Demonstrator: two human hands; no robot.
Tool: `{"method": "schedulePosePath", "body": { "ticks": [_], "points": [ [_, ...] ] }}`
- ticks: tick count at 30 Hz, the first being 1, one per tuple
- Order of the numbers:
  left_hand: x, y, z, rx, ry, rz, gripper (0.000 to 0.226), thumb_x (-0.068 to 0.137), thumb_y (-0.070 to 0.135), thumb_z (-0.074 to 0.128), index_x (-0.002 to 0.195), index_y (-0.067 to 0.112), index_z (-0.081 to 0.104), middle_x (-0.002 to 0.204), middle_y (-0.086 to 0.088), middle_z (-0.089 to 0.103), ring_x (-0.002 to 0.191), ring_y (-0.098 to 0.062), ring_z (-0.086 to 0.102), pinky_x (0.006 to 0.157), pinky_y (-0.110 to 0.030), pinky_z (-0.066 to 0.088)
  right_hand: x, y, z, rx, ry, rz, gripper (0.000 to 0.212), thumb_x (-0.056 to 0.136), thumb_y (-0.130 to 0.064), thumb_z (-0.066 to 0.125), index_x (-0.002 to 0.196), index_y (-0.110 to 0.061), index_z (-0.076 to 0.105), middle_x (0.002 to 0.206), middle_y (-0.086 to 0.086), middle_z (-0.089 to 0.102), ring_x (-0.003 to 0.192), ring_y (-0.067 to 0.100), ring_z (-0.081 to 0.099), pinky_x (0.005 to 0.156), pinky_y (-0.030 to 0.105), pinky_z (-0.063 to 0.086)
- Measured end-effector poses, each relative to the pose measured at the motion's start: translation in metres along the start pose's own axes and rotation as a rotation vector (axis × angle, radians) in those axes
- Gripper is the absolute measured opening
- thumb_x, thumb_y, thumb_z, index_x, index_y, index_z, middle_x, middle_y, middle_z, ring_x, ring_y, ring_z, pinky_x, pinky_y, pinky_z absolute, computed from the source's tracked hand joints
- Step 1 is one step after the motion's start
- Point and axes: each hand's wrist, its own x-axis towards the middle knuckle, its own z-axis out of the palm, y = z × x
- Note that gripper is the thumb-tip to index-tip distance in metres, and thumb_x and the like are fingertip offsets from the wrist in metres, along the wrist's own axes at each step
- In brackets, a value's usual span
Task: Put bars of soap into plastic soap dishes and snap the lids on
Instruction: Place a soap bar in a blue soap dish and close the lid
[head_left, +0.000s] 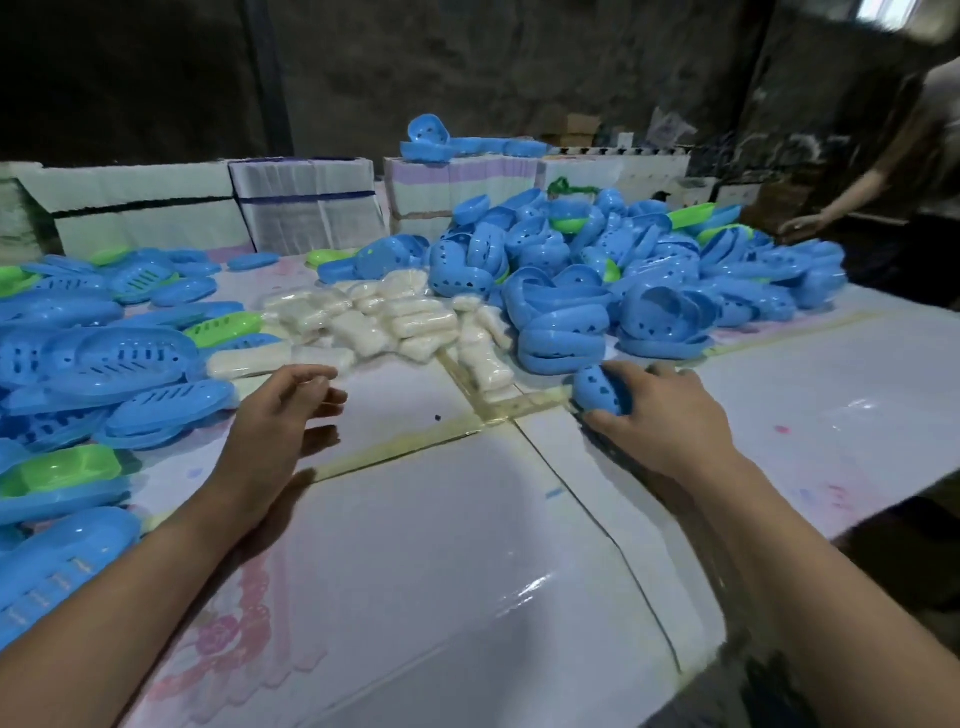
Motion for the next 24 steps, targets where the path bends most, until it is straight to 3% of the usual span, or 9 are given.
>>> {"method": "schedulePosePath", "body": {
  "ticks": [5,8,10,15,18,22,24],
  "points": [
    [-0.002,0.0,-0.001,0.035,-0.017,-0.047,0.027,0.105,0.021,0.051,0.094,0.032,0.072,0.094,0.0,0.073,0.089,-0.026,0.067,0.051,-0.014,0.05,0.026,0.051,0.005,-0.169,0.084,0.219,0.058,0.086,-0.06,0.049,0.136,-0.032,0.046,0.133,0.013,0.048,0.119,0.037,0.04,0.092,0.047,0.036],
    [-0.001,-0.004,-0.002,0.055,-0.025,-0.061,0.024,0.104,0.021,0.052,0.098,0.033,0.071,0.094,0.002,0.073,0.085,-0.026,0.067,0.053,-0.015,0.05,0.036,0.067,0.005,-0.211,0.14,0.286,0.046,0.087,-0.046,0.053,0.127,-0.025,0.053,0.13,0.015,0.046,0.116,0.038,0.038,0.09,0.046,0.033],
    [-0.001,-0.006,-0.002,0.057,-0.027,-0.065,0.023,0.104,0.022,0.051,0.1,0.034,0.07,0.095,0.004,0.073,0.086,-0.026,0.068,0.06,-0.023,0.05,0.039,0.069,0.005,-0.25,0.167,0.291,0.04,0.085,-0.035,0.055,0.123,-0.023,0.055,0.13,0.015,0.044,0.116,0.037,0.037,0.09,0.046,0.031],
    [0.0,-0.003,-0.002,0.056,-0.019,-0.039,0.036,0.103,0.012,0.051,0.086,0.034,0.073,0.082,0.007,0.073,0.079,-0.026,0.066,0.073,-0.033,0.052,0.046,0.041,0.003,-0.11,0.257,0.087,0.038,0.088,-0.035,0.057,0.123,-0.02,0.059,0.121,0.011,0.051,0.112,0.036,0.042,0.086,0.043,0.038],
    [-0.002,0.0,0.0,0.041,-0.014,-0.031,0.035,0.102,0.007,0.051,0.085,0.028,0.073,0.081,0.004,0.073,0.08,-0.026,0.065,0.078,-0.037,0.055,0.05,-0.004,0.002,0.11,0.307,-0.071,0.025,0.09,-0.034,0.055,0.106,-0.021,0.068,0.103,0.002,0.06,0.103,0.029,0.051,0.071,0.036,0.039],
    [-0.003,0.001,0.003,0.032,0.028,-0.043,0.028,0.101,0.007,0.053,0.087,0.023,0.071,0.088,-0.004,0.07,0.08,-0.026,0.064,0.063,-0.024,0.058,0.057,-0.081,0.006,0.409,0.291,-0.251,0.017,0.084,-0.028,0.057,0.095,-0.024,0.07,0.088,-0.006,0.065,0.089,0.021,0.059,0.068,0.032,0.043],
    [-0.003,0.001,0.003,0.03,0.043,-0.04,0.03,0.1,0.006,0.054,0.083,0.023,0.072,0.084,-0.002,0.07,0.077,-0.023,0.064,0.067,-0.028,0.058,0.06,-0.121,0.01,0.543,0.226,-0.302,0.016,0.083,-0.026,0.058,0.094,-0.026,0.07,0.082,-0.007,0.065,0.083,0.02,0.059,0.068,0.034,0.047]
  ]
}}
